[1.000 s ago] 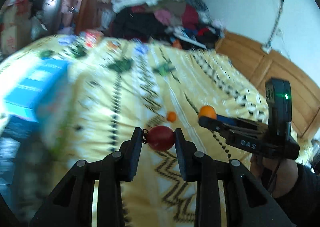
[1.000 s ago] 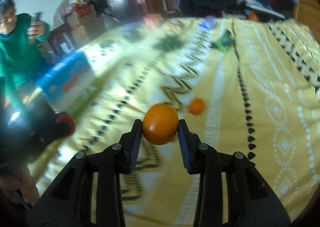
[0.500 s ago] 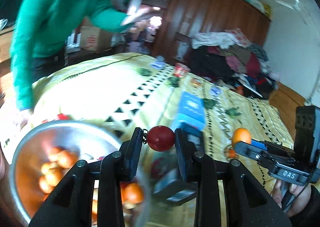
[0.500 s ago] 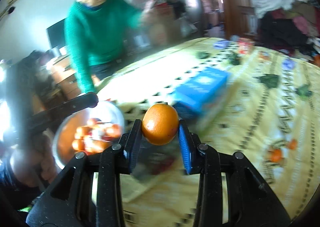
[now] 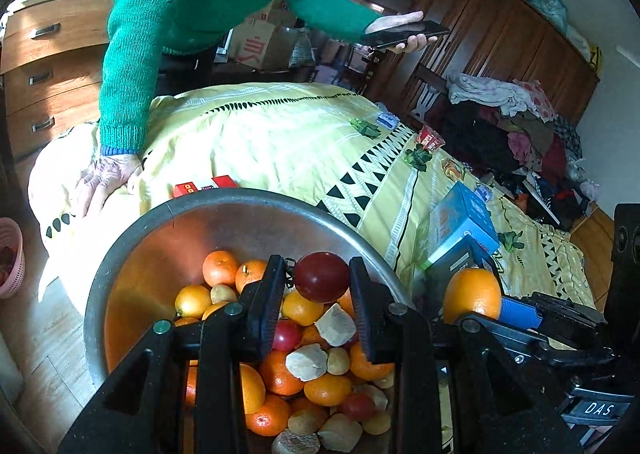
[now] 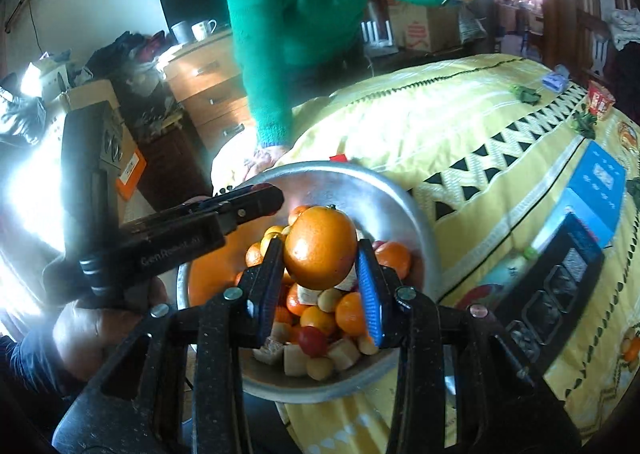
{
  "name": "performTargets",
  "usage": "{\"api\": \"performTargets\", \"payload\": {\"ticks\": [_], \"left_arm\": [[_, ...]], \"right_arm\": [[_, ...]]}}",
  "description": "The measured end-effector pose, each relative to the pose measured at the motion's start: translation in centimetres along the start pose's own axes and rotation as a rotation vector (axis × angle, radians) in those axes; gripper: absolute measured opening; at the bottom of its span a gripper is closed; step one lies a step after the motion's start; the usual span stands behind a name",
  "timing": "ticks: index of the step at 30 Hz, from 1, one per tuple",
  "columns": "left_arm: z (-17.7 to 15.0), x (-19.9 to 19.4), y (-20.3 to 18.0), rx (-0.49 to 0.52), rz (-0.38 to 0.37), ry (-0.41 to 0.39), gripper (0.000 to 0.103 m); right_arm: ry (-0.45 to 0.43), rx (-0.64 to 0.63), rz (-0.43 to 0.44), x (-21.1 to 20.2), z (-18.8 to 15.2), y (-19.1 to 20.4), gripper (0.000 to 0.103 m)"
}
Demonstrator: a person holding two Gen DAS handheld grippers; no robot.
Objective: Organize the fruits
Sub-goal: 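Carry the red fruit and orange over the steel bowl and open both grippers, then grasp a kiwi with the left gripper while the right gripper grasps another kiwi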
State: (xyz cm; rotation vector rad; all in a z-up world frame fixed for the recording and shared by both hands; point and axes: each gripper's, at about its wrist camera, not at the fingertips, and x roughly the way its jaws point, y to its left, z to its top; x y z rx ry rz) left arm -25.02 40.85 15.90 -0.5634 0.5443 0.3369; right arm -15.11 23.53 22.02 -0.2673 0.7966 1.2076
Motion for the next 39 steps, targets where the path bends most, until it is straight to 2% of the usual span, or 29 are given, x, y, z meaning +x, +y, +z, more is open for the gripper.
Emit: {"api": "performTargets", "payload": {"ticks": [11,19,21,26,29,33,37,39], "left_arm": [[-0.3,1.3,2.3,-0.036,0.011,0.052,0.033],[-0.2,2.1,2.8,-0.054,0.036,0.072,0.033],[-0.2,2.1,2.9,-0.064,0.041,0.073,0.035],[0.2,1.6,3.0,-0.078,0.05,0.055,0.057],[0.6,1.1,2.9,-0.08,0.058,0.039,0.062],[1.0,0.6,2.6,-0.077,0.059,0.021,0.064],[1.3,-0.1,1.5,-0.069,0.043,0.004,0.064],[1.5,-0.6,0.1,-0.04,0.023,-0.006,0.064]], "right_arm": [[0.067,0.025,0.007,3.6,0.4,1.3,0.036],[0.115,0.076,0.008,4.9,-0.1,0.1,0.037],[0.126,0.083,0.014,5.1,-0.1,0.0,0.037],[0.135,0.091,0.034,5.1,0.1,0.3,0.039],[0.118,0.081,0.034,4.5,0.5,0.6,0.045],[0.063,0.082,0.033,2.4,0.8,0.7,0.046],[-0.061,0.084,-0.024,-1.9,2.4,-0.5,0.047],[-0.114,0.092,-0.056,-3.9,2.9,-1.3,0.053]]}}
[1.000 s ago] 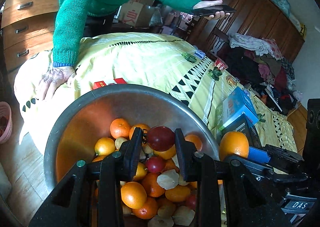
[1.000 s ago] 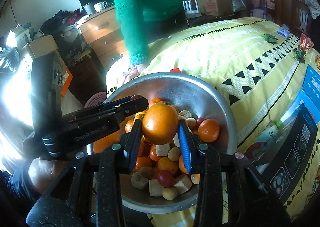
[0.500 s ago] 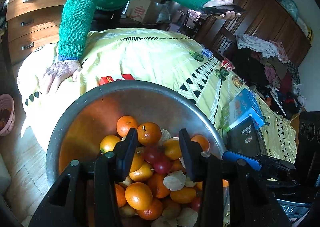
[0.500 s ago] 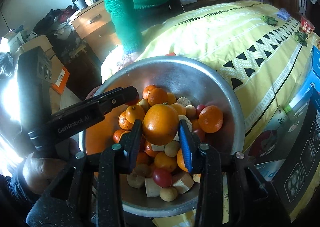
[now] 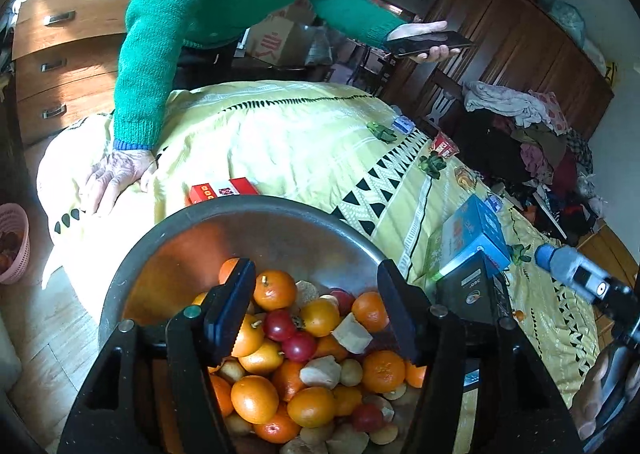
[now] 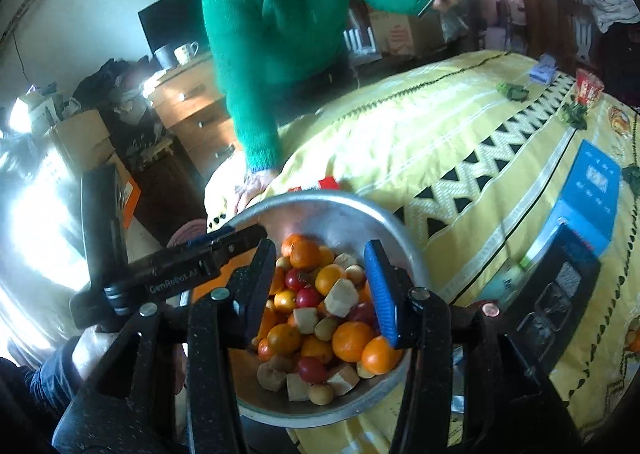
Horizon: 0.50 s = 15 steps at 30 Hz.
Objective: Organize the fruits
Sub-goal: 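Grasp a kiwi with the left gripper while the right gripper grasps another kiwi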
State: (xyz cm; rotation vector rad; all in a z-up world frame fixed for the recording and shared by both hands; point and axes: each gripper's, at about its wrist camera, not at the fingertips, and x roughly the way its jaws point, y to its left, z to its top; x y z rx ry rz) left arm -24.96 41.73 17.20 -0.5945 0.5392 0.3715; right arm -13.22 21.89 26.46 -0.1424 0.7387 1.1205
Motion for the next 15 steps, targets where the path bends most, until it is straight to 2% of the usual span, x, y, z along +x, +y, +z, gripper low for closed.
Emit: {"api": "performTargets", "payload": {"ticks": [2,4,6,10,15], "left_arm": [[0.0,-0.4,-1.6,0.033,-0.029,-0.012,0.064],[-0.1,-0.7,-3.7,0.078,-0.07,-0.016,0.064],[-0.5,-0.7,-6.4,0.122,-0.119,-0.012,0.064],[-1.8,-0.5,-12.5,0.225,-0.228,0.01,0.064],[-5.7,-0.7,-23.2,0.416,-0.425,0.063,0.064]], "right_arm": [[-0.06,0.009,-0.032,-2.4,0.1,-1.1,0.06],[-0.092,0.03,-0.071,-4.4,-1.0,-2.6,0.063],[-0.091,0.071,-0.101,-5.5,-2.5,-4.3,0.063],[-0.069,0.188,-0.189,-8.3,-7.4,-8.6,0.063],[-0.062,0.299,-0.315,-13.1,-13.2,-13.2,0.063]]}}
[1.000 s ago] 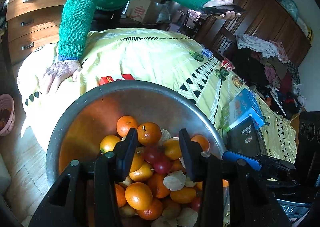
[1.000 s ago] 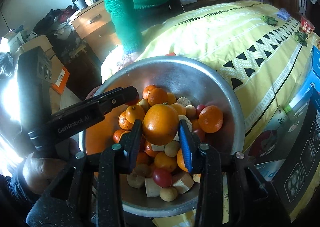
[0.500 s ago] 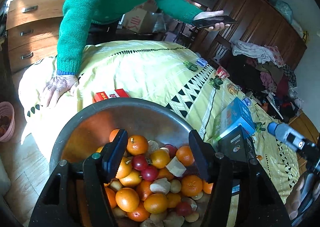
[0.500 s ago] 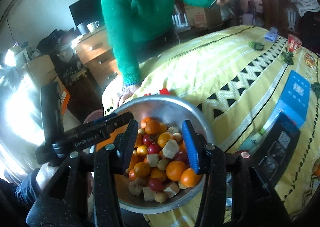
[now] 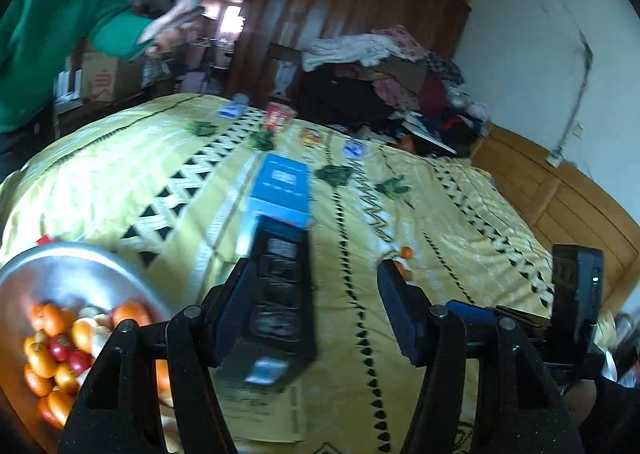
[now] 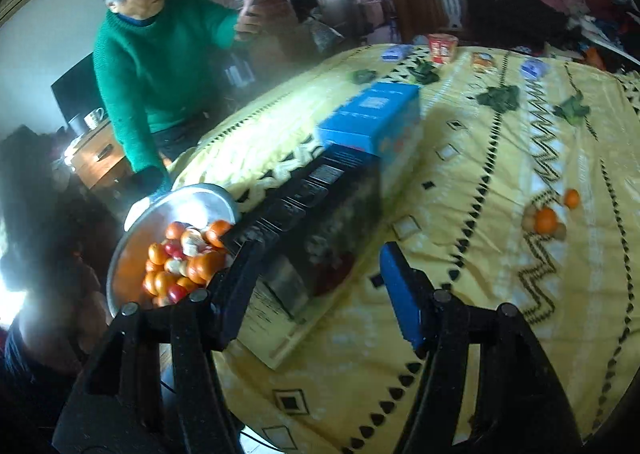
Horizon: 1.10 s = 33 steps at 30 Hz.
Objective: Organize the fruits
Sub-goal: 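Grasp a kiwi with the left gripper while the right gripper grasps another kiwi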
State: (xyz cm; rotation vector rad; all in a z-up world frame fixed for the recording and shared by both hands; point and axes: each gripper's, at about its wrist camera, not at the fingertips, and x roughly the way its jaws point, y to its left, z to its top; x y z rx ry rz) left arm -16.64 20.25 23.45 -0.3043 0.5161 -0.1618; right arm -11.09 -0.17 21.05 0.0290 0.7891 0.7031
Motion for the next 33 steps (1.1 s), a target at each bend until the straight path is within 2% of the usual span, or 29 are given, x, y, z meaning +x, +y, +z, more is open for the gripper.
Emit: {"api": "performTargets", "payload": {"ticks": [2,4,6,8,9,11,14,16,18,21,27,33], "left_arm": [[-0.5,2.4,-4.8,0.082,-0.105,0.038,0.064],[-1.4,5.2,-8.8,0.12,-0.195,0.097,0.064],[-2.5,9.0,-12.0,0.151,-0.238,0.152,0.064],[-3.5,13.4,-13.6,0.142,-0.265,0.223,0.064],[-3.9,15.9,-14.0,0.126,-0.267,0.256,0.064],[-4.5,20.7,-14.0,0.103,-0.249,0.307,0.055],[-5.6,27.8,-12.5,0.071,-0.188,0.367,0.044],[-6.1,31.5,-11.5,0.078,-0.144,0.395,0.036],[-6.6,34.5,-11.1,0.092,-0.123,0.427,0.033],[-6.8,37.4,-10.8,0.106,-0.121,0.445,0.033],[-7.1,40.8,-10.6,0.112,-0.101,0.449,0.033],[-7.2,42.3,-10.7,0.12,-0.077,0.434,0.033]], "right_arm": [[0.002,0.059,-0.037,-1.5,-1.4,-3.1,0.063],[0.016,0.133,-0.085,-2.2,-3.4,-6.7,0.063],[0.035,0.212,-0.122,-2.8,-5.3,-10.1,0.064],[0.046,0.269,-0.148,-3.4,-6.7,-12.8,0.064],[0.048,0.288,-0.157,-3.7,-7.3,-13.9,0.064],[0.049,0.322,-0.171,-4.2,-8.2,-16.0,0.064],[0.049,0.358,-0.18,-4.7,-9.0,-18.5,0.064],[0.049,0.376,-0.182,-4.6,-9.4,-20.0,0.064],[0.049,0.393,-0.183,-4.5,-9.8,-21.4,0.064],[0.046,0.422,-0.178,-4.0,-10.2,-23.2,0.064],[0.043,0.428,-0.157,-2.6,-9.8,-24.5,0.064],[0.034,0.382,-0.148,-1.2,-7.7,-24.9,0.064]]}}
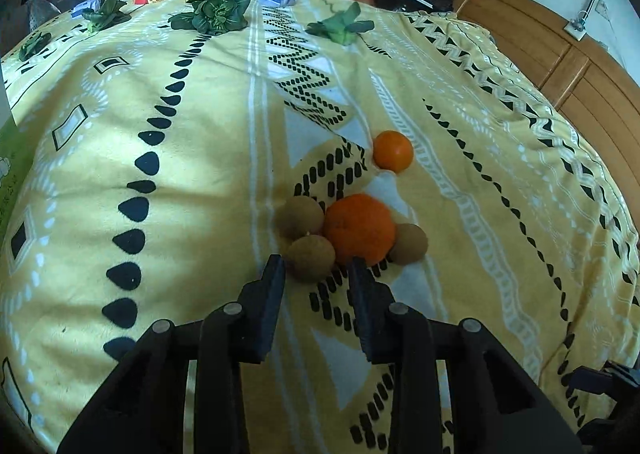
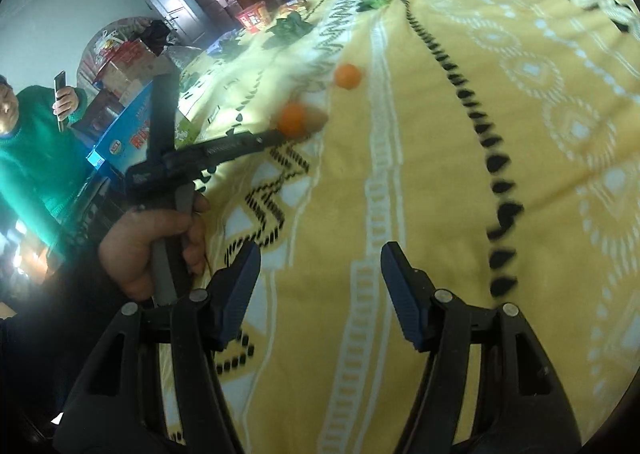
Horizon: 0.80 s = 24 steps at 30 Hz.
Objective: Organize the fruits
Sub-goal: 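Grasp a kiwi with the left gripper while the right gripper grasps another kiwi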
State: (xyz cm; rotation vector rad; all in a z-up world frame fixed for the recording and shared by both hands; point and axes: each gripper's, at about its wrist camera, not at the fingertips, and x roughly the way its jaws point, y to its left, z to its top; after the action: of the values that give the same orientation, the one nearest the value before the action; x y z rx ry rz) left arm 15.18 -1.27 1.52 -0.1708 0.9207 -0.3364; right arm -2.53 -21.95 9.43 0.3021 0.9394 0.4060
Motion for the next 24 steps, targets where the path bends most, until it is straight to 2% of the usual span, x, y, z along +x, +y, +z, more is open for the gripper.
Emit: {"api": "performTargets", "payload": {"ticks": [19,22,24], "left_arm": [[0.3,0.3,0.0,0.004,0.011,-0.013,0.034],[0.2,0.0,-0.1,0.02,0.016,-0.015,0.025],[0.1,-0.8,-0.1,0.024,0.02,-0.031,0.024]], "right_arm": [[0.011,-0.016,-0.008,0.8,1.0,0.3,0.064],[0.016,-0.034,-0.005,1.1,1.4,0.6,0.064],[0.007,-0.072,-0.004,1.6,2.2,1.0,0.062]]}}
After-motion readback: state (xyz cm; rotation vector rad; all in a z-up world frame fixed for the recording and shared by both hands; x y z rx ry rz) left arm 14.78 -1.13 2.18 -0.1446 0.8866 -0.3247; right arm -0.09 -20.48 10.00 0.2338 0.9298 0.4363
